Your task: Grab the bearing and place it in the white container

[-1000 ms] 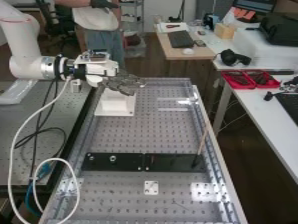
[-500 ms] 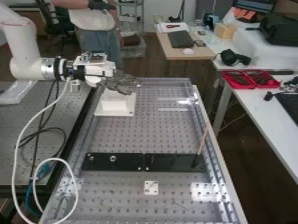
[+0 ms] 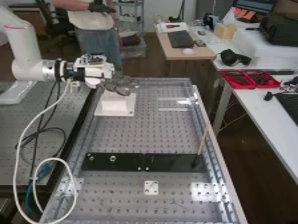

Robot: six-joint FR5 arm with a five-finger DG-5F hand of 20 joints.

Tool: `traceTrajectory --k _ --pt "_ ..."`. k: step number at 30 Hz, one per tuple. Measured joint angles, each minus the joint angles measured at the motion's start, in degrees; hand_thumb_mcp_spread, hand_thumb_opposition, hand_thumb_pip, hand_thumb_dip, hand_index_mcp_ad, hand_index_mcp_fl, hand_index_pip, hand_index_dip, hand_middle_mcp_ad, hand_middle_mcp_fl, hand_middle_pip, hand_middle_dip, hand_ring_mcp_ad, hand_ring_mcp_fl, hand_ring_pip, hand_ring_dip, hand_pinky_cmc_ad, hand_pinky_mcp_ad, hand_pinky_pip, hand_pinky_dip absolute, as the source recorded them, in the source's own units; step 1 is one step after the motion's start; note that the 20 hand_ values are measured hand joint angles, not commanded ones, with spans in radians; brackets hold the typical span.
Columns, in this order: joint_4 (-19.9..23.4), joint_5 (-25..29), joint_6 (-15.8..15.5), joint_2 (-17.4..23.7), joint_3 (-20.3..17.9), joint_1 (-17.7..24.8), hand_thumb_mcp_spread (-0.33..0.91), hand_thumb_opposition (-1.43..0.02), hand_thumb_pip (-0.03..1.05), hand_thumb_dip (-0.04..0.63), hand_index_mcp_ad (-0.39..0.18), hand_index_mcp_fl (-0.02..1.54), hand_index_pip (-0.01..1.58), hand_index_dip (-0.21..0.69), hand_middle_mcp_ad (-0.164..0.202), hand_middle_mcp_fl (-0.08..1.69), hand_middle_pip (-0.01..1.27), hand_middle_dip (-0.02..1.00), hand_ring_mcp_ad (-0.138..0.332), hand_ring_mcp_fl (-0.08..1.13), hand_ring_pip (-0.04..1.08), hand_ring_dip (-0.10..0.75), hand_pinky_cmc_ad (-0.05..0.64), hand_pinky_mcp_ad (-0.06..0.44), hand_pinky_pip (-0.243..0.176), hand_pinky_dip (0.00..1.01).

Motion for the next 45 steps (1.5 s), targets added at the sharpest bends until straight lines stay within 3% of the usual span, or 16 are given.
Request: traceTrajectory --k 12,16,22,26,31,34,38,45 --pt "-2.7 -1.7 1.4 -2.3 1.5 -0.6 0.43 -0.83 0.53 0.3 -0.101 0.32 1.3 0.234 0.061 0.09 0.13 0.19 0.108 0.0 0.1 0.059 0.365 0.288 -0.012 0.18" --pt "-6.2 -2.1 2.7 -3.1 2.4 -1.2 0.43 -0.83 0.54 0.3 -0.103 0.24 1.12 0.227 0.063 0.07 0.13 0.19 0.105 0.01 0.1 0.059 0.365 0.288 -0.012 0.18" --pt "-6.8 -2.4 3.1 -2.2 2.3 -2.1 0.38 -0.82 0.56 0.3 -0.134 0.2 0.97 0.222 0.063 0.02 0.13 0.19 0.105 0.01 0.1 0.059 0.361 0.288 -0.028 0.21" --pt "-7.3 -2.5 3.1 -0.2 2.1 -2.6 0.37 -0.79 0.57 0.3 -0.117 -0.01 0.71 0.211 0.063 0.02 0.13 0.19 0.108 0.01 0.09 0.059 0.367 0.288 -0.026 0.23" --pt "-8.4 -3.7 2.6 3.5 2.2 -3.8 0.37 -0.79 0.58 0.3 -0.113 0.06 0.73 0.211 0.065 0.02 0.13 0.19 0.108 0.01 0.09 0.059 0.38 0.288 -0.059 0.26" --pt "-10.1 -5.7 2.3 6.2 3.1 -5.5 0.34 -0.77 0.58 0.283 -0.113 0.06 0.66 0.211 0.063 0.02 0.13 0.19 0.105 0.01 0.09 0.059 0.379 0.29 -0.061 0.28" --pt "-13.6 -9.1 2.2 8.4 5.6 -8.8 0.34 -0.76 0.56 0.267 -0.119 0.12 0.52 0.215 0.063 0.03 0.13 0.19 0.106 0.01 0.09 0.059 0.38 0.29 -0.073 0.27" --pt "-17.4 -13.9 2.0 8.8 11.3 -15.7 0.33 -0.75 0.48 0.253 -0.103 0.21 0.23 0.215 0.066 0.11 0.13 0.19 0.108 0.01 0.1 0.059 0.393 0.29 -0.073 0.29"
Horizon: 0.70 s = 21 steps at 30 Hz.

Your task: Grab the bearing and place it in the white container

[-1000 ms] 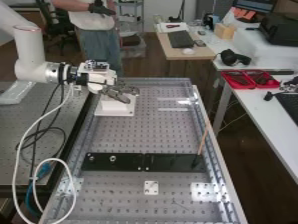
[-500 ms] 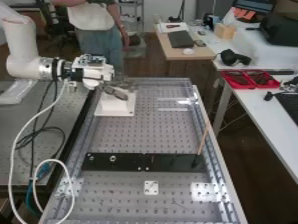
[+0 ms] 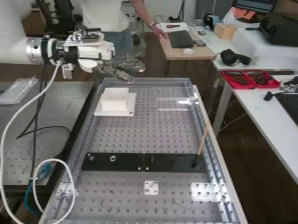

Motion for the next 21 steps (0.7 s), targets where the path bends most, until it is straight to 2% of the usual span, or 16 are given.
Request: traceTrajectory --k 2,8,11,13,21 --pt "-0.8 -1.8 0.3 -0.5 2.6 -3.0 0.34 -0.74 0.43 0.222 -0.103 0.21 0.2 0.25 0.061 0.12 0.13 0.19 0.108 0.01 0.09 0.059 0.396 0.29 -0.073 0.31" --pt "-2.5 -4.7 1.3 -2.6 9.5 -9.6 0.32 -0.73 0.4 0.194 -0.098 0.25 0.13 0.264 0.066 0.13 0.13 0.2 0.126 0.01 0.11 0.07 0.393 0.297 -0.073 0.34" --pt "-3.4 -5.6 1.6 -3.6 12.1 -11.6 0.32 -0.73 0.39 0.175 -0.098 0.26 0.12 0.264 0.066 0.16 0.13 0.2 0.129 0.02 0.11 0.075 0.393 0.297 -0.073 0.34" --pt "-4.2 -6.5 1.7 -4.3 13.8 -12.9 0.32 -0.73 0.39 0.175 -0.098 0.25 0.12 0.26 0.066 0.18 0.13 0.2 0.129 0.02 0.1 0.075 0.396 0.314 -0.073 0.34" --pt "-7.0 -9.9 1.9 -7.3 19.8 -16.6 0.32 -0.73 0.39 0.159 -0.098 0.25 0.1 0.243 0.066 0.18 0.13 0.2 0.127 0.01 0.12 0.082 0.417 0.314 -0.073 0.34"
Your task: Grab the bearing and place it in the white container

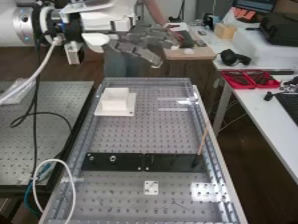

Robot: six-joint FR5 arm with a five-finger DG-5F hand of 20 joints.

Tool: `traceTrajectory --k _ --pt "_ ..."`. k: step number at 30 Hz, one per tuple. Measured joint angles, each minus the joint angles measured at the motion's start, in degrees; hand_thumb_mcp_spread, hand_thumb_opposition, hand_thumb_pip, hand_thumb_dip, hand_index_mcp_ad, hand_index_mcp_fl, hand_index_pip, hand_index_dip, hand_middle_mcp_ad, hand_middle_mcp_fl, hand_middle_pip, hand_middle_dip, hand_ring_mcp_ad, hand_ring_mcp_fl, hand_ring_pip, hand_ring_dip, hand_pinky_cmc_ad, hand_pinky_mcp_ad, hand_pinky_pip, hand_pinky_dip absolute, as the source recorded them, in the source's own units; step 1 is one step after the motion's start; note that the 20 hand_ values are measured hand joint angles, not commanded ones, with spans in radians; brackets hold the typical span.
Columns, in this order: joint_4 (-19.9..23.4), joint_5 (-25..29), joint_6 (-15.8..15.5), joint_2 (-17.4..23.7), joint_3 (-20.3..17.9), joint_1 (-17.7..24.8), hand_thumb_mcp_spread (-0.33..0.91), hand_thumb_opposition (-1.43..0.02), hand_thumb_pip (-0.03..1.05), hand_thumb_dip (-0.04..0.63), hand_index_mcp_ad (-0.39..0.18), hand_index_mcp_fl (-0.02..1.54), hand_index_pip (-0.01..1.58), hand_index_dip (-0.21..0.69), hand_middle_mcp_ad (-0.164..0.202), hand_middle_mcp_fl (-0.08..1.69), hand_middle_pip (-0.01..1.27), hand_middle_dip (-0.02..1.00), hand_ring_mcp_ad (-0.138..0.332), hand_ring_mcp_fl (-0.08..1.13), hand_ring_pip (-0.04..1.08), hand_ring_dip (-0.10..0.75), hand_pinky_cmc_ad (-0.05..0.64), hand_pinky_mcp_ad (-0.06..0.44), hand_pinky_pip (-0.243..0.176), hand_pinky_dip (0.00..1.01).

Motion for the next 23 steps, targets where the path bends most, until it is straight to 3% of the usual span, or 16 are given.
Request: traceTrajectory --k 12,23 --pt "-1.1 -2.0 0.2 -1.8 2.8 -1.2 0.32 -0.73 0.4 0.159 -0.098 0.25 0.1 0.236 0.066 0.18 0.13 0.2 0.126 0.01 0.12 0.079 0.417 0.312 -0.073 0.34" --pt "-6.2 -4.3 -2.0 -2.4 5.4 -2.5 0.32 -0.73 0.4 0.159 -0.098 0.25 0.1 0.232 0.066 0.18 0.13 0.2 0.126 0.01 0.12 0.079 0.417 0.312 -0.073 0.34"
